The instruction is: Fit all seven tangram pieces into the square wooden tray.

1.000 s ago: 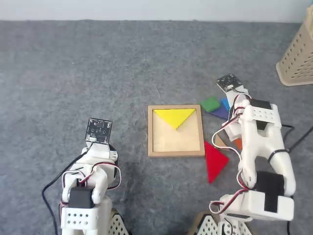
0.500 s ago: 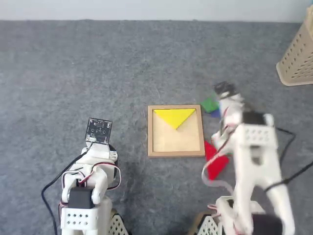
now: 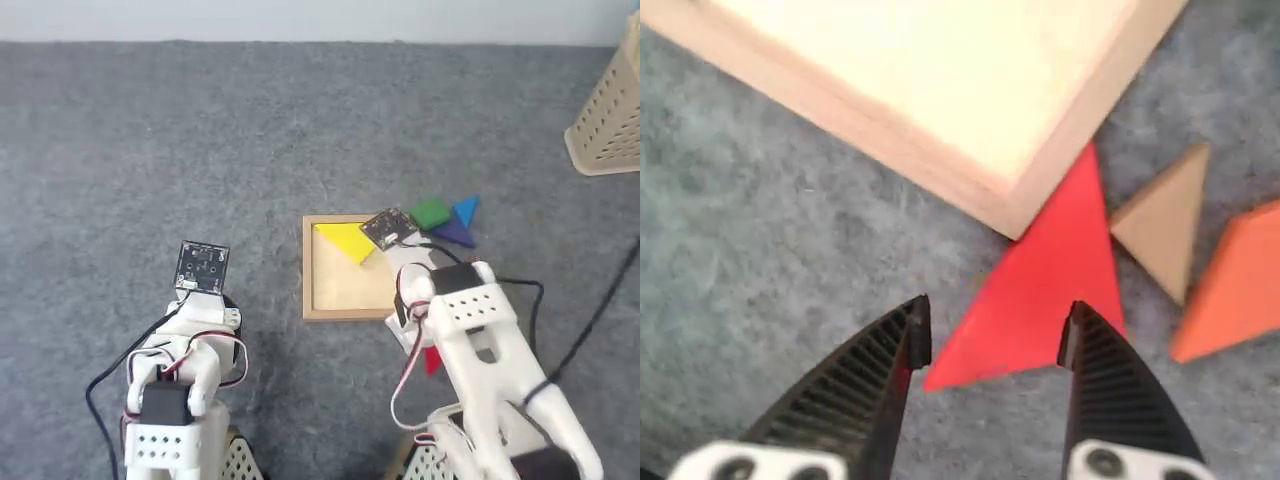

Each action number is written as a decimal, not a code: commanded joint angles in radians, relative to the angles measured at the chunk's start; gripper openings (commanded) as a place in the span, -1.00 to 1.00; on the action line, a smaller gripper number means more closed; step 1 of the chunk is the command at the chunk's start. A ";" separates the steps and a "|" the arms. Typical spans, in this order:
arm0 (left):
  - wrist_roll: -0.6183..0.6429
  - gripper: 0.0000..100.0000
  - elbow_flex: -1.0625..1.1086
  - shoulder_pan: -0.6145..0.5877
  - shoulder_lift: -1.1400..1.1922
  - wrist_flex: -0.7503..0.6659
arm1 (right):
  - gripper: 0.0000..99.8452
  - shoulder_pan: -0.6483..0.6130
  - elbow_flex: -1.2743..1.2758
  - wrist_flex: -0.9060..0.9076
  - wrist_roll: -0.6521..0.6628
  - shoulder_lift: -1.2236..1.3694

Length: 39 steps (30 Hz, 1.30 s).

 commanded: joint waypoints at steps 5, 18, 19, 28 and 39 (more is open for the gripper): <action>0.009 -0.98 -0.005 -0.006 -0.003 0.005 | -0.58 0.028 0.015 -0.110 -0.032 0.177; 0.009 -0.98 -0.005 -0.006 -0.003 0.005 | -0.58 0.390 0.006 -0.151 0.170 0.197; 0.009 -0.98 -0.005 -0.006 -0.003 0.005 | -0.58 0.404 0.003 -0.179 0.173 0.203; 0.009 -0.98 -0.005 -0.006 -0.003 0.005 | -0.58 0.473 -0.104 -0.157 0.224 0.208; 0.009 -0.98 -0.005 -0.006 -0.003 0.005 | -0.45 0.463 -0.098 -0.185 0.299 0.349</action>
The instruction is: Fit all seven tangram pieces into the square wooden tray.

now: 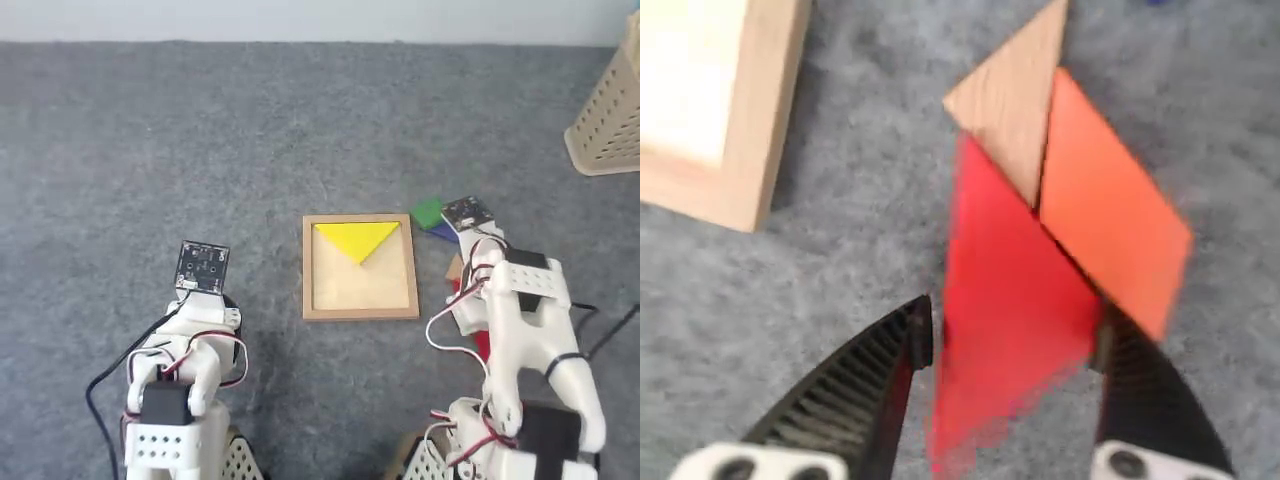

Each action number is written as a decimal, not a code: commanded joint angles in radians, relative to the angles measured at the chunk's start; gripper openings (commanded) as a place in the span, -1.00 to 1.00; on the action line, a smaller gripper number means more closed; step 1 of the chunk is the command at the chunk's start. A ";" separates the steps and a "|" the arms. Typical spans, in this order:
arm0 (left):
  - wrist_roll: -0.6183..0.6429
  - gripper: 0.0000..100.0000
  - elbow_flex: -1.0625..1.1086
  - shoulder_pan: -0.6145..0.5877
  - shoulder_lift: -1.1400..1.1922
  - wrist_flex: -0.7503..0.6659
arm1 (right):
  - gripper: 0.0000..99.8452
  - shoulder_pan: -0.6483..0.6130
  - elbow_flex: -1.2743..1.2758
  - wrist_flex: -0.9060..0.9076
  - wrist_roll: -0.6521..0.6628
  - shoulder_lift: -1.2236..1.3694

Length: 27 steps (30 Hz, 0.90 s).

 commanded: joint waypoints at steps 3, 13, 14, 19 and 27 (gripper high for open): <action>0.009 -0.98 -0.005 -0.006 -0.003 0.005 | -0.51 0.012 -0.084 0.015 0.037 0.154; 0.009 -0.98 -0.005 -0.006 -0.003 0.005 | -0.74 0.051 -0.097 0.016 0.035 0.162; 0.009 -0.98 -0.005 -0.006 -0.003 0.005 | -0.74 0.059 -0.097 0.016 0.035 0.162; 0.009 -0.98 -0.005 -0.006 -0.003 0.005 | -0.75 0.101 -0.097 0.016 0.035 0.137; 0.009 -0.98 -0.005 -0.006 -0.003 0.005 | -0.76 0.163 -0.087 0.051 0.044 -0.076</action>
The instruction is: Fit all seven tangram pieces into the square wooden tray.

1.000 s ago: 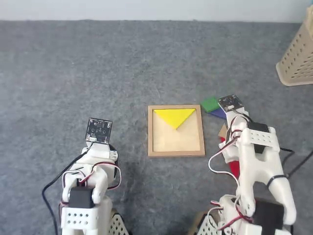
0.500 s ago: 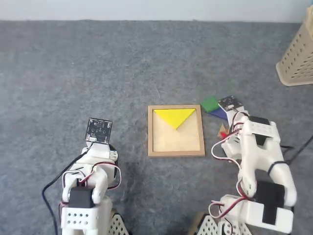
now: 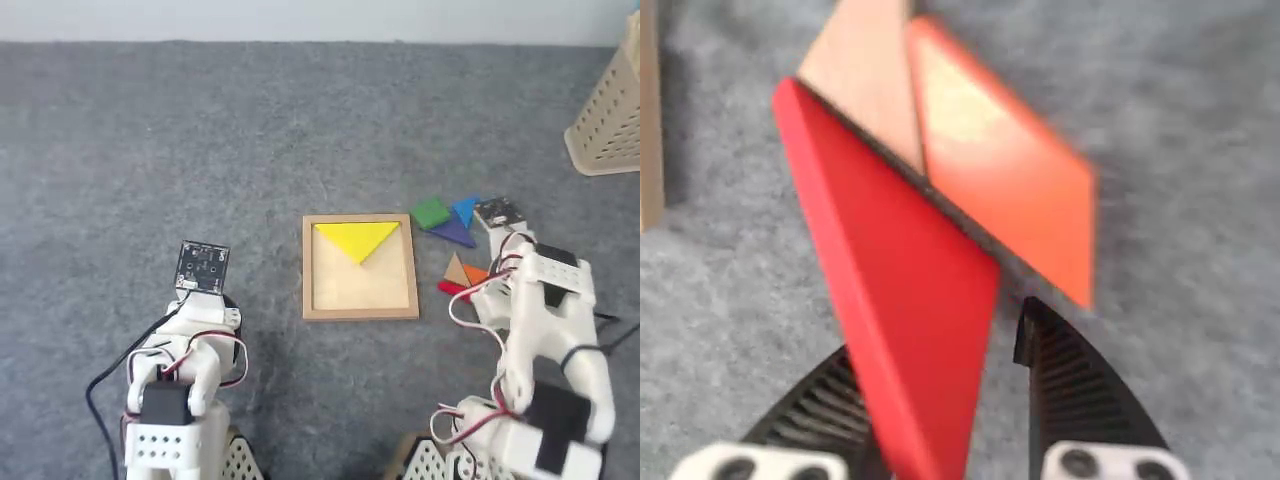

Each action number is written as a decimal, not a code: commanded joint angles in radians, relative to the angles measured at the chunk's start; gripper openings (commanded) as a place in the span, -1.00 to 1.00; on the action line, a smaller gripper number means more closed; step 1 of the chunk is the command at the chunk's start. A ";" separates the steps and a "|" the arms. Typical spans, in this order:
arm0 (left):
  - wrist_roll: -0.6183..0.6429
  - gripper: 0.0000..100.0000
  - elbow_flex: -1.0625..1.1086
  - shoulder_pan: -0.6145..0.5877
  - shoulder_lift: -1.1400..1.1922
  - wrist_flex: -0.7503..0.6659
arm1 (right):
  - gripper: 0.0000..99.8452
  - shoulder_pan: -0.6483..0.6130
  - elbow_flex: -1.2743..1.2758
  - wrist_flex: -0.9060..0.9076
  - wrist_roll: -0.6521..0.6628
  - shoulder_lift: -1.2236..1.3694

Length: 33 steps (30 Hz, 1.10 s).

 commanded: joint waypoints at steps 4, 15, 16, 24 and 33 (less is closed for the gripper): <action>0.009 -0.98 -0.005 -0.005 -0.003 0.005 | -0.93 -0.044 -0.011 0.061 0.020 -0.165; 0.009 -0.98 -0.005 -0.005 -0.003 0.005 | -0.95 -0.214 -0.011 0.088 0.021 -0.171; 0.009 -0.98 -0.005 -0.005 -0.003 0.005 | -0.95 -0.237 -0.011 0.088 0.021 -0.171; 0.009 -0.98 -0.005 -0.005 -0.003 0.005 | -0.95 -0.429 -0.017 0.062 0.012 -0.171; 0.009 -0.98 -0.005 -0.005 -0.003 0.005 | -0.95 -0.456 -0.018 0.012 -0.057 -0.179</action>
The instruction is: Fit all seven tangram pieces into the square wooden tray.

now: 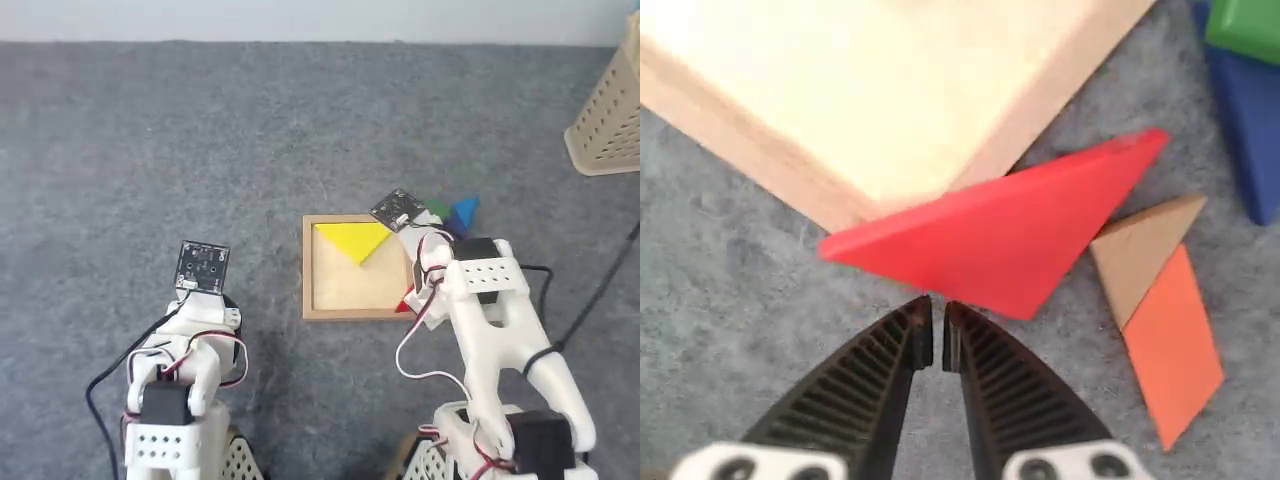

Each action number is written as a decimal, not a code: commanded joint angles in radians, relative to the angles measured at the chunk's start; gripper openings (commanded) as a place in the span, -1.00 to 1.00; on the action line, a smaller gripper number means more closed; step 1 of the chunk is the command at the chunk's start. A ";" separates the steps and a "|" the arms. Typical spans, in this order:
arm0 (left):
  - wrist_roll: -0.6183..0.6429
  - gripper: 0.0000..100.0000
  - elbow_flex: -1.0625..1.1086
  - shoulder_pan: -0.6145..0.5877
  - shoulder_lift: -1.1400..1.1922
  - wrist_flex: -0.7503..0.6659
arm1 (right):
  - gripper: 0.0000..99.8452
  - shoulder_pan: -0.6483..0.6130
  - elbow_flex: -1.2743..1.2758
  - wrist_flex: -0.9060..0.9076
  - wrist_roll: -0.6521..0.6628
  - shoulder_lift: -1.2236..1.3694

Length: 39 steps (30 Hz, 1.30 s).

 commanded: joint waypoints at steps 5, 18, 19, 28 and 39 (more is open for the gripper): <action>0.009 -0.98 -0.005 -0.005 -0.003 0.005 | -0.81 -0.015 -0.020 -0.035 -0.112 -0.054; 0.009 -0.98 -0.005 -0.005 -0.003 0.005 | -0.80 0.019 -0.075 -0.059 -0.336 -0.025; 0.009 -0.98 -0.005 -0.005 -0.003 0.005 | -0.80 -0.012 -0.069 -0.062 -0.336 -0.007; 0.009 -0.98 -0.005 -0.005 -0.003 0.005 | -0.80 -0.179 -0.069 -0.122 -0.328 0.107; 0.009 -0.98 -0.005 -0.005 -0.003 0.005 | -0.80 -0.351 -0.061 -0.117 -0.258 0.117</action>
